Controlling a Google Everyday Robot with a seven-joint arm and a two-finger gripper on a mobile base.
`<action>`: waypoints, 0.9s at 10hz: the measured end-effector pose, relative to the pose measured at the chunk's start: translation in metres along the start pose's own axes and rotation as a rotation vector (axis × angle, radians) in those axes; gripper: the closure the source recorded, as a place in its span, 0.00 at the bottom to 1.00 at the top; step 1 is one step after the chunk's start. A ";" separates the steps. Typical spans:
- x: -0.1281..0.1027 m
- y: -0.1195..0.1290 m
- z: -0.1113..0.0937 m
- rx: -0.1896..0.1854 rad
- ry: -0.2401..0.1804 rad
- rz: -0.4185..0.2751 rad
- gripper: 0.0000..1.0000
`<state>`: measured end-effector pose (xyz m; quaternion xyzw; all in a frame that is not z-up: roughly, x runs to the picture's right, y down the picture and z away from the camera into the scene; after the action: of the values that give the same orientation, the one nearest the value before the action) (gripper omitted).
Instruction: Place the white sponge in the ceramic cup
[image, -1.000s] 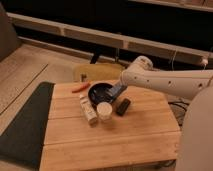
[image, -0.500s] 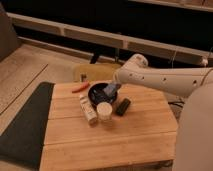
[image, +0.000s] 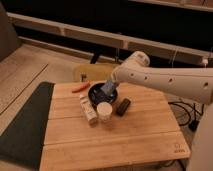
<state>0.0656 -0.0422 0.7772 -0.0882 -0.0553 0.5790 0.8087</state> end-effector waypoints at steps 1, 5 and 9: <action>0.011 0.009 -0.002 -0.014 0.015 -0.013 1.00; 0.032 0.049 -0.012 -0.074 0.042 -0.089 1.00; 0.055 0.068 -0.009 -0.108 0.091 -0.140 1.00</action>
<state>0.0215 0.0302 0.7535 -0.1537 -0.0557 0.5128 0.8428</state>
